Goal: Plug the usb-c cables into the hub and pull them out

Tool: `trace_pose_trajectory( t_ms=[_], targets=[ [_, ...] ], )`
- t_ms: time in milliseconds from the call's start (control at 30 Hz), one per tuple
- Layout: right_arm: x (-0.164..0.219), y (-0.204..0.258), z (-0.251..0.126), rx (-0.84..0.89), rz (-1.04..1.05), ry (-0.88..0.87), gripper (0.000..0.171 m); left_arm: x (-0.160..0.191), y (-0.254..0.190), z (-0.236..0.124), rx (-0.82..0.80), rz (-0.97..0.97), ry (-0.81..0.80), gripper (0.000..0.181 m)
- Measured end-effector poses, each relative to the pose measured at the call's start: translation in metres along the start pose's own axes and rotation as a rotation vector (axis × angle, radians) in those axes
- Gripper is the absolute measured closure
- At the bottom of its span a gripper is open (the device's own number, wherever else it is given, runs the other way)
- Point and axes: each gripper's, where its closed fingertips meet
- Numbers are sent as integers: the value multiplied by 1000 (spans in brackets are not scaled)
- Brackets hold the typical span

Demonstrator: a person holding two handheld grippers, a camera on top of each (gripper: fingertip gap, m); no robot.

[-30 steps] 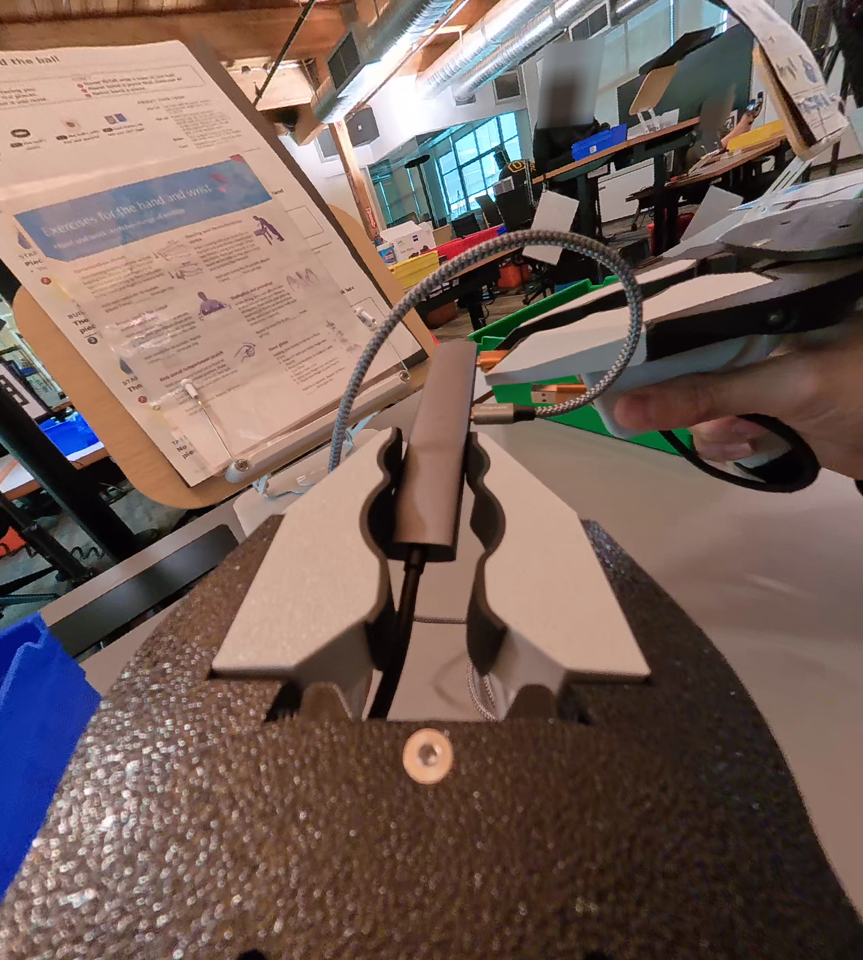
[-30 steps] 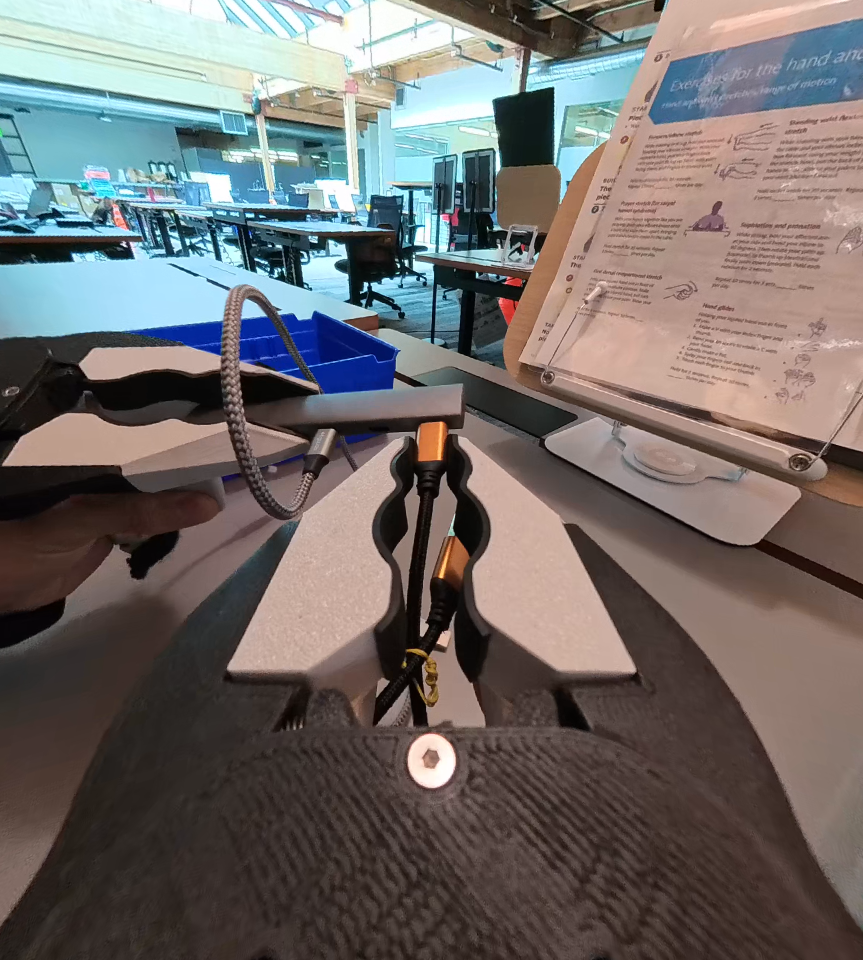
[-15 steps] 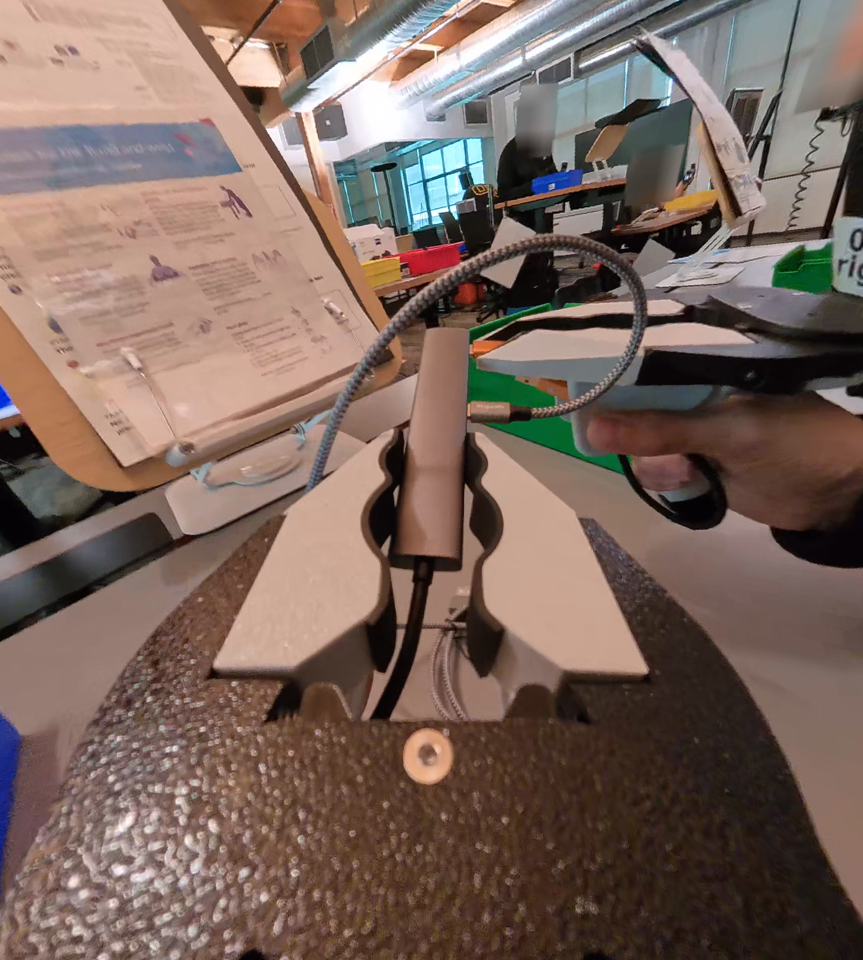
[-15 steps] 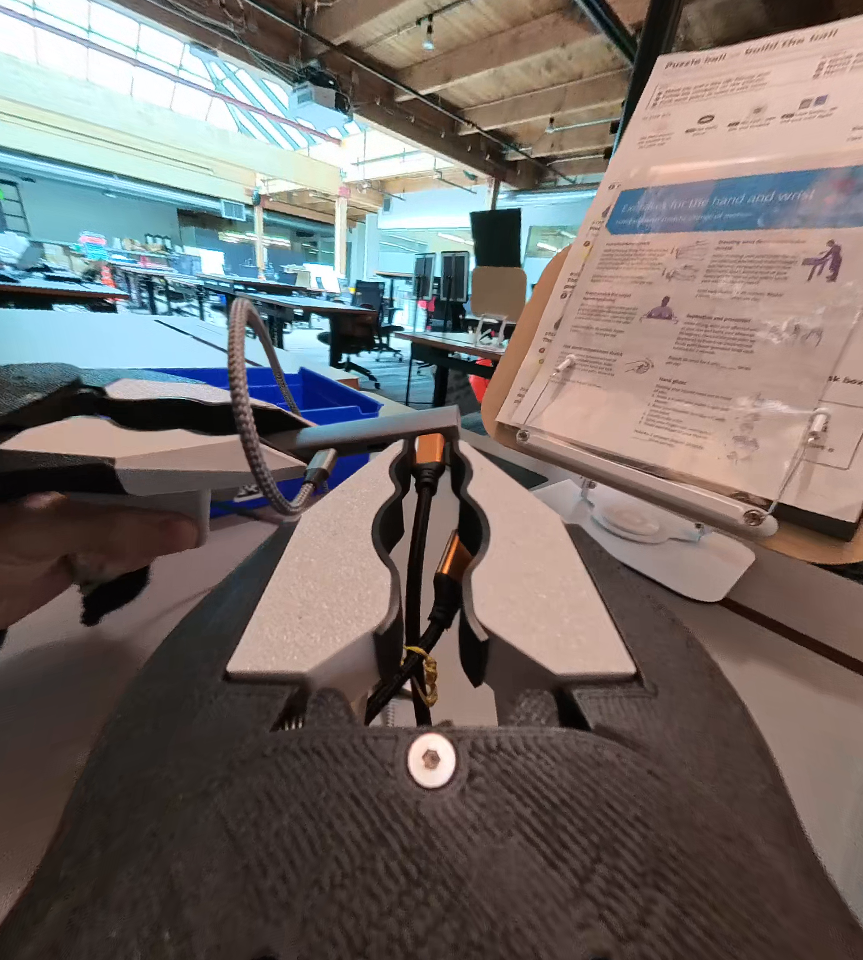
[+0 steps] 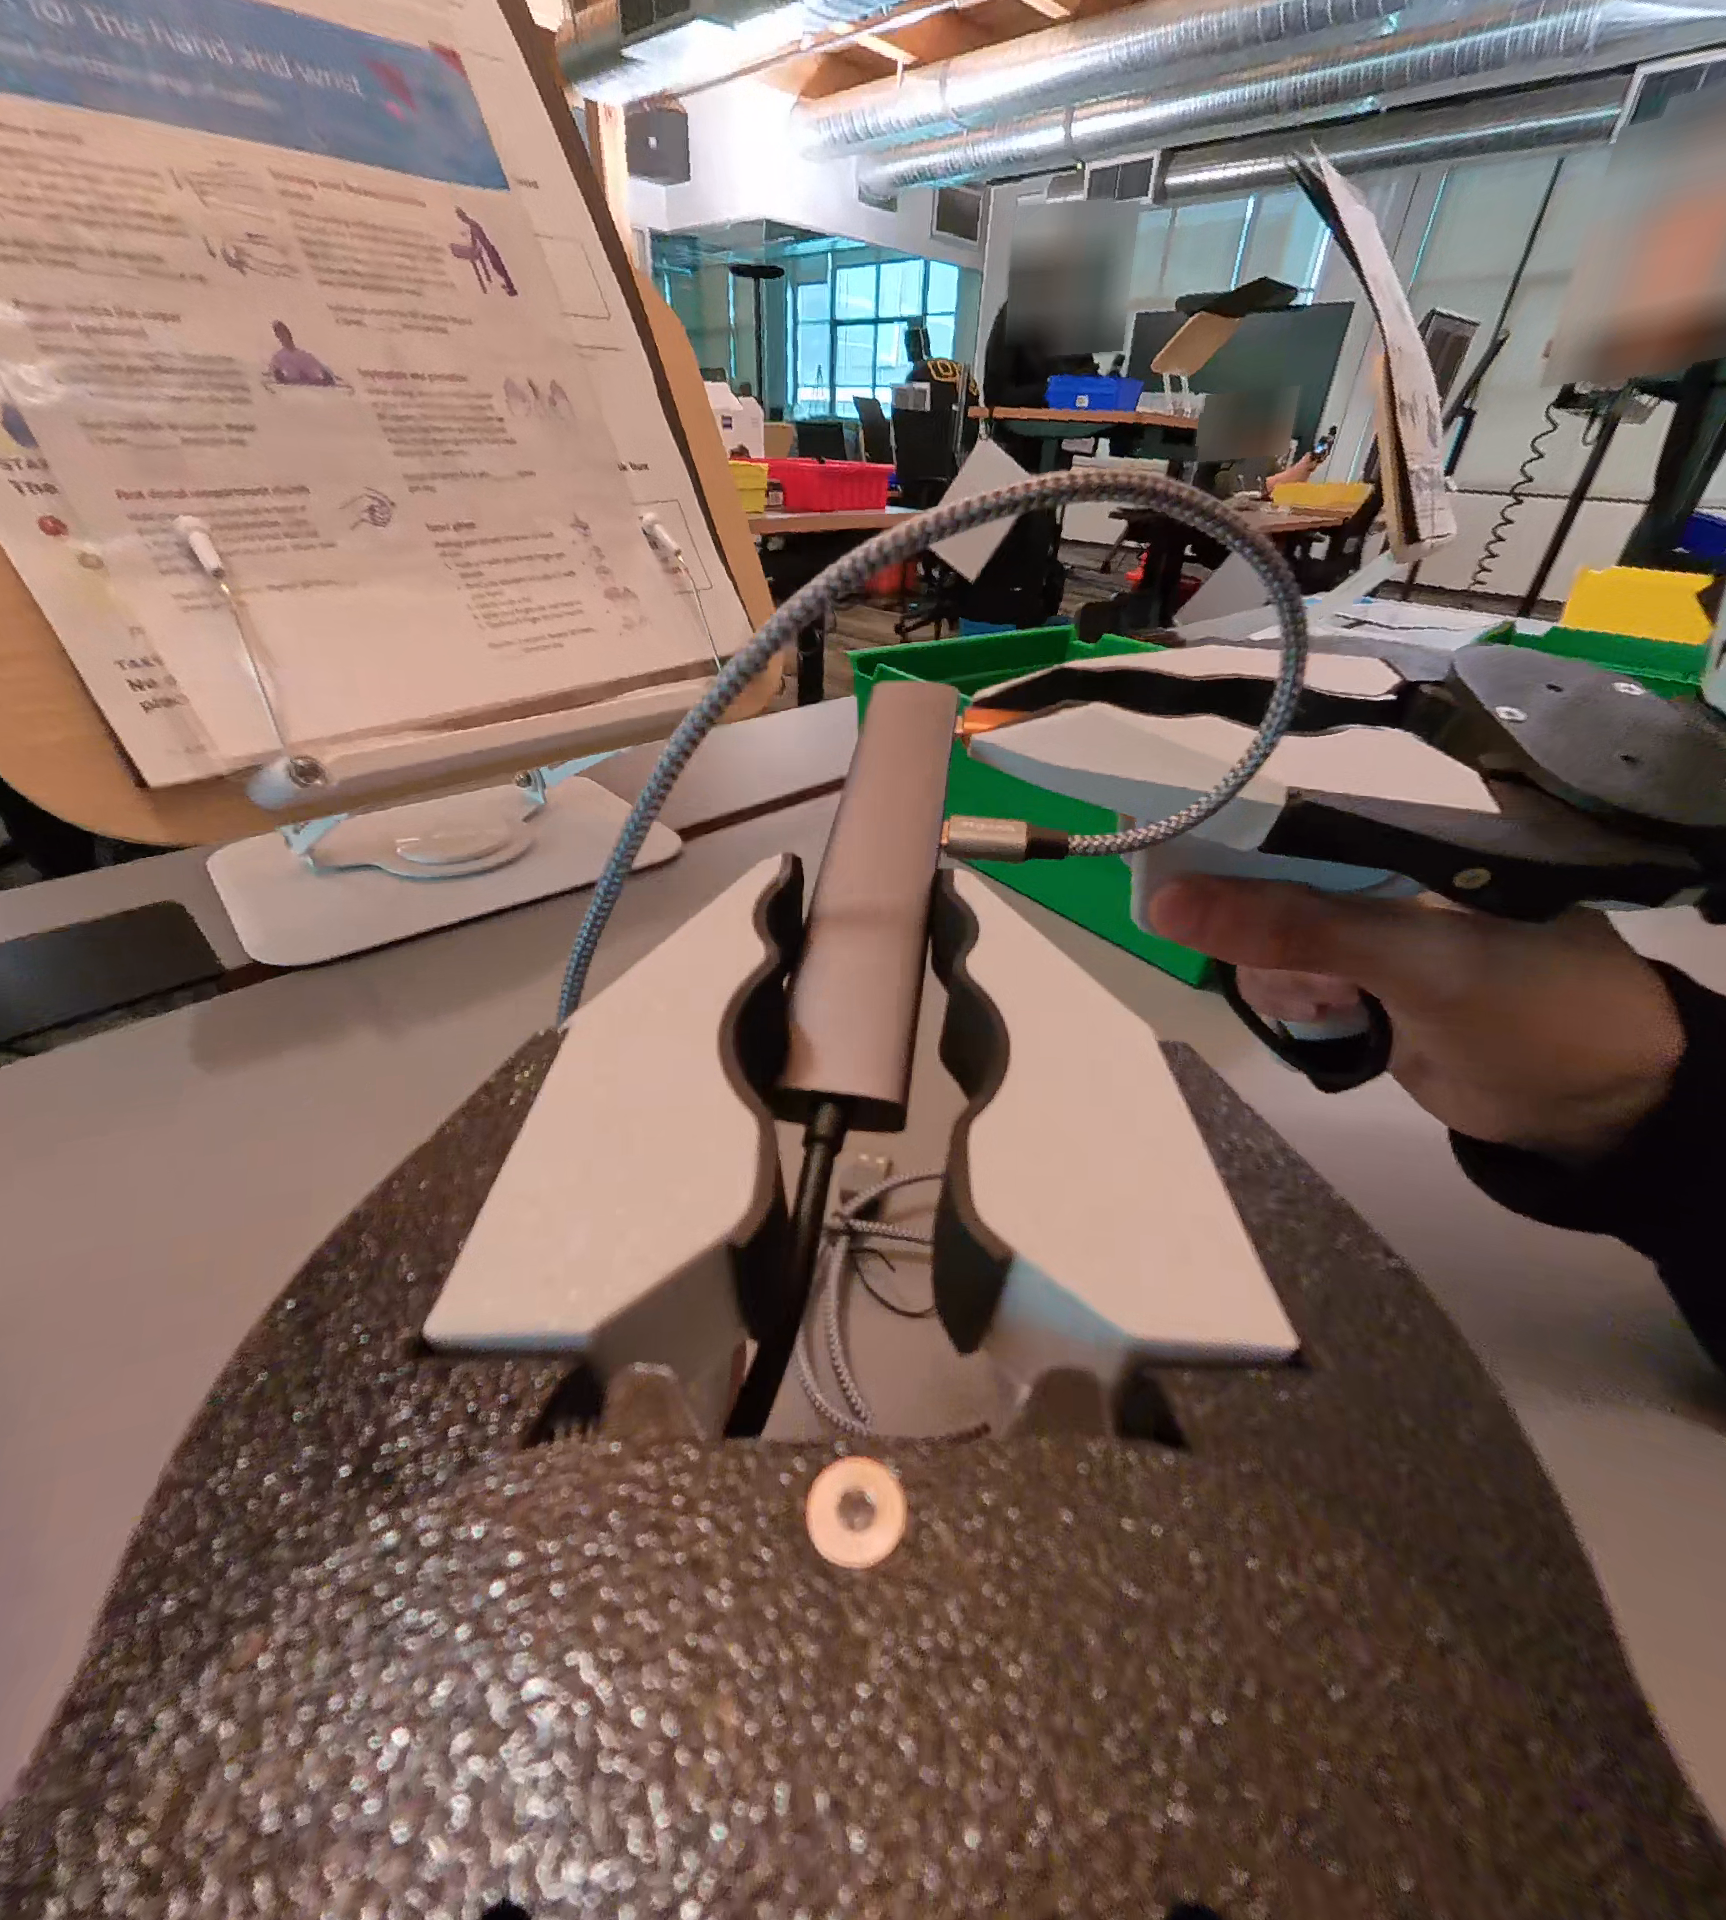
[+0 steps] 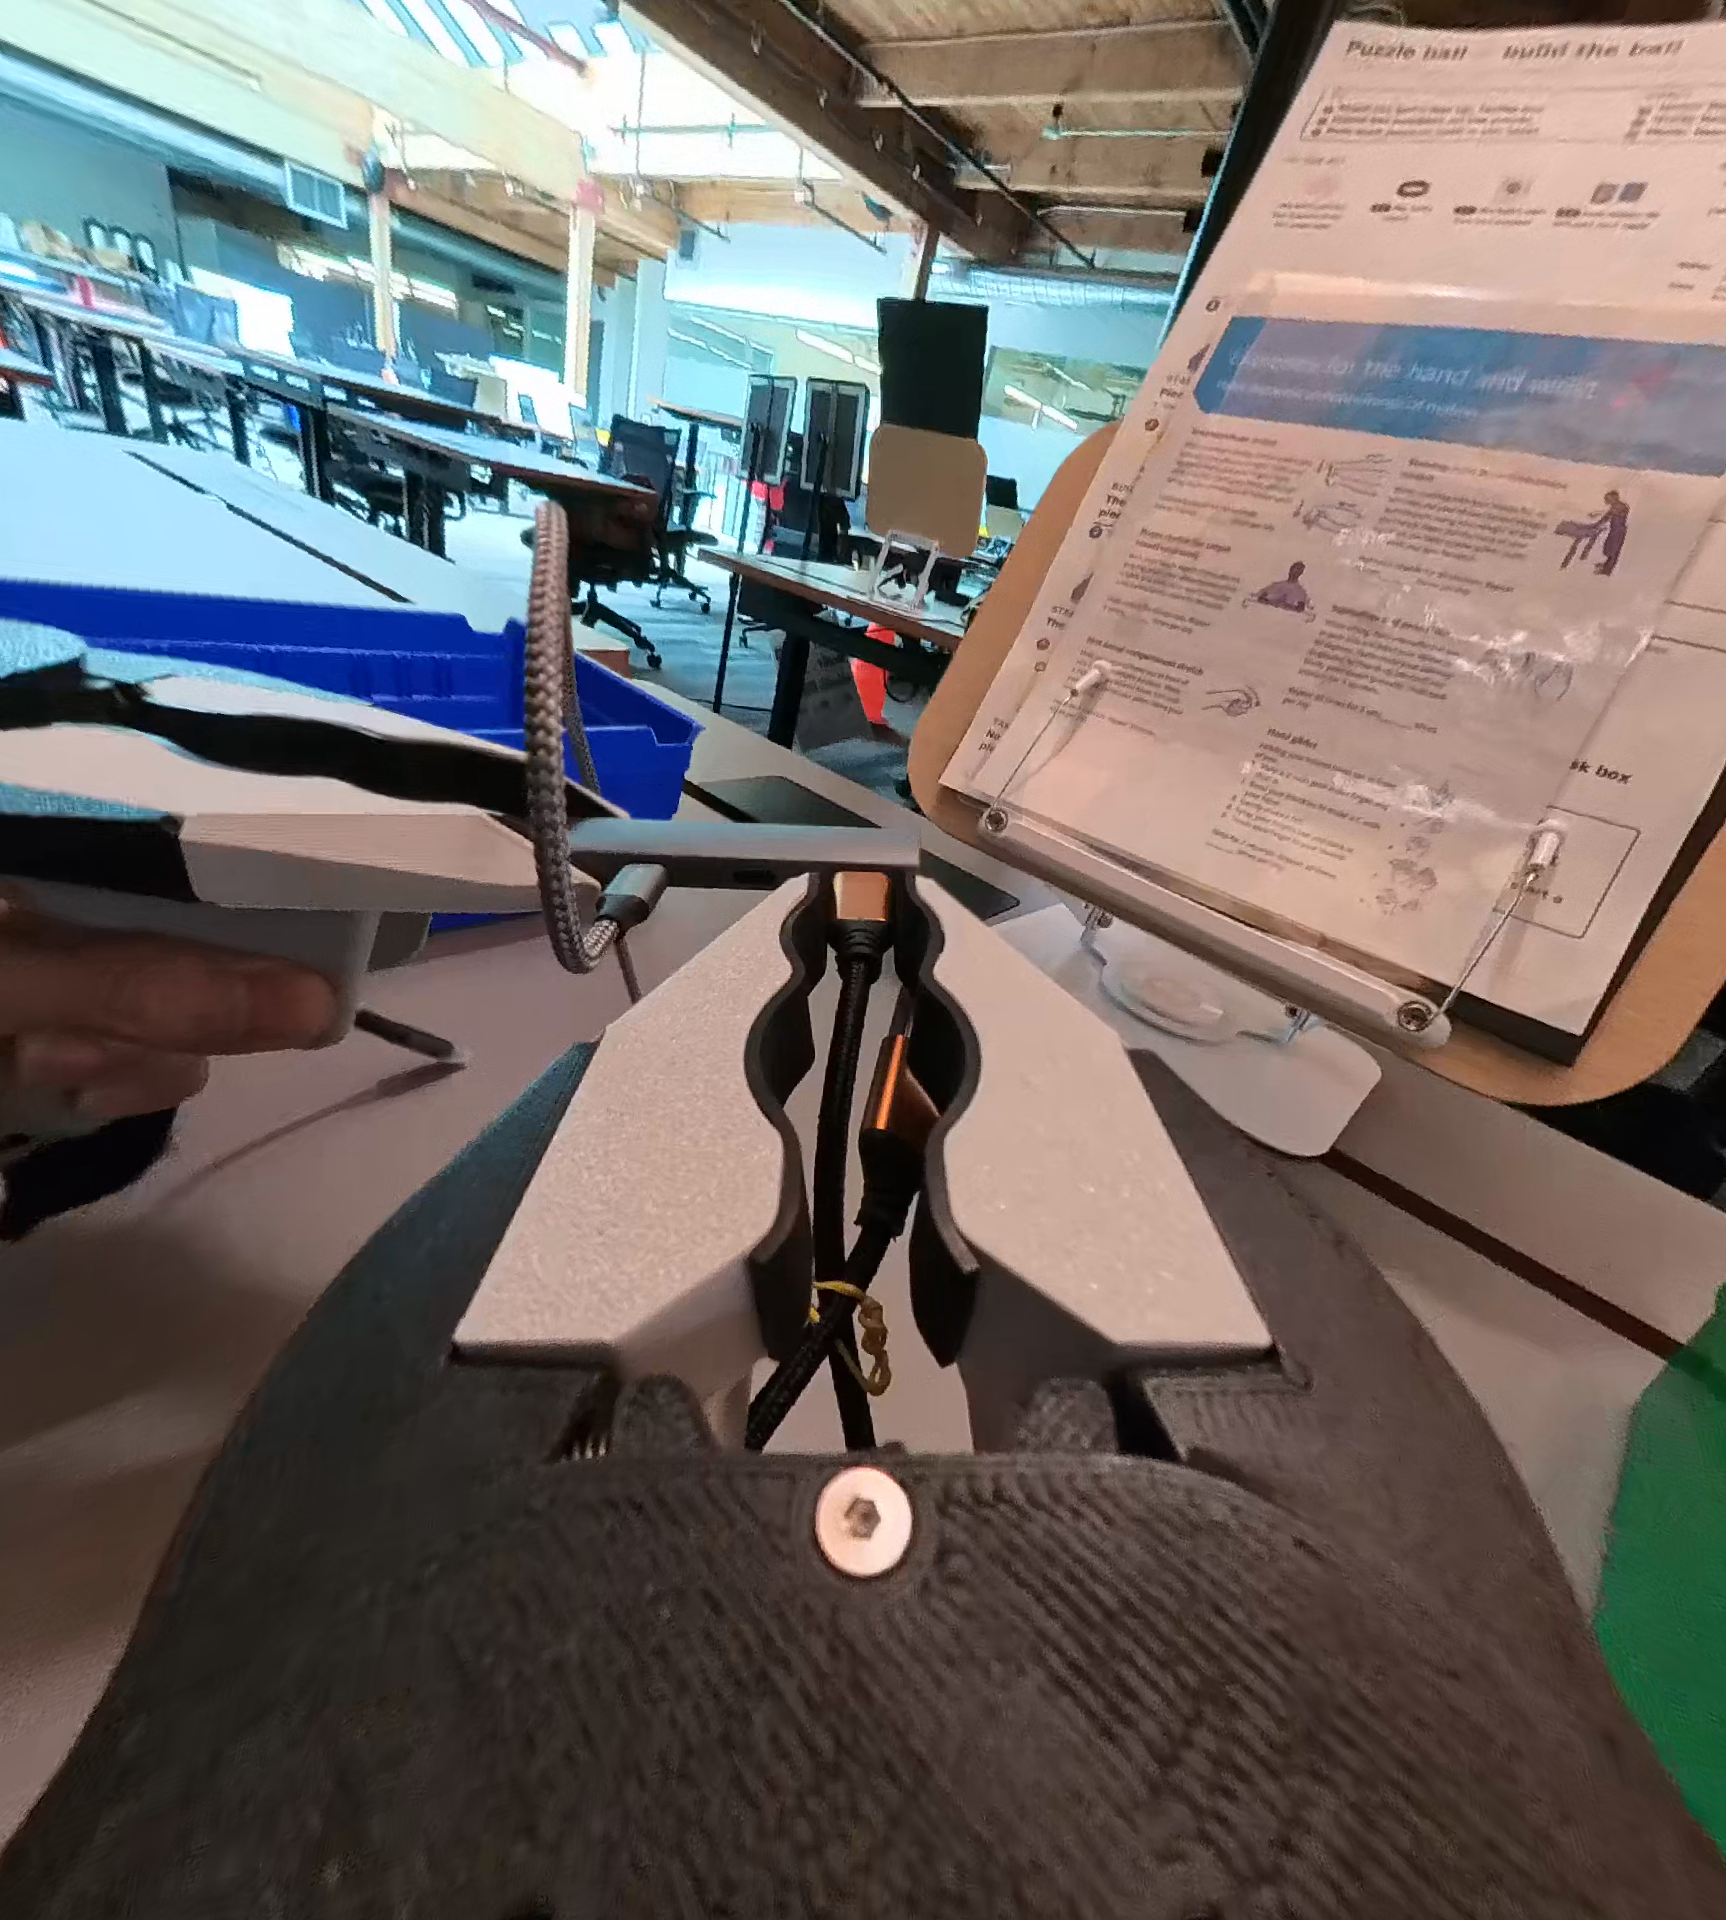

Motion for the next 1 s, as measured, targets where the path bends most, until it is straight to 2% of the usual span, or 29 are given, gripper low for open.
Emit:
trace_pose_trajectory(
  t_ms=[67, 133, 167, 233, 267, 300, 333, 433, 533, 633, 700, 867, 1000],
  targets=[
    [-2, 0, -1, -11, 96, -14, 159, -3, -1, -1, -30, 75, -7, 158],
    [-6, -2, -2, -88, 371, -82, 159, -8, -3, -2, -54, 117, -23, 158],
    [-2, -2, -1, -89, 376, -72, 159, -7, -4, -1, -68, 152, -12, 159],
    [-4, 3, -5, -43, 131, -30, 159, -9, 9, -3, -145, 117, -22, 159],
    [-7, 7, -11, -57, 144, -44, 159, -23, 44, -20, -290, 69, -100, 159],
    [-7, 2, -16, -43, 198, -64, 159, -34, 74, -39, -338, -57, -155, 160],
    [-2, -11, -20, 5, 237, -78, 159, -43, 85, -51, -305, -99, -195, 160],
    [-14, -36, -31, 43, 194, -143, 159, -29, 60, -41, -221, 24, -139, 160],
    [-36, -49, -53, 77, -16, -159, 160, -23, 36, -23, -161, 112, -99, 160],
    [-55, -85, -79, 128, -247, -140, 160, -7, 24, -15, -139, 209, -45, 160],
    [-40, -117, -87, 108, -329, 13, 160, 0, 20, -12, -136, 257, -10, 160],
    [36, -191, -108, 21, -565, 428, 160, 5, 11, -6, -93, 220, 13, 160],
    [76, -214, -117, -34, -575, 568, 159, 8, 8, -4, -77, 235, 25, 160]
  ],
)
Point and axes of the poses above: each gripper's, where its closed fingertips meet, z out along the fingers, x out of its underside, y = z × x across the jaws, and after that the axes turned 1 degree about -x, right-handed
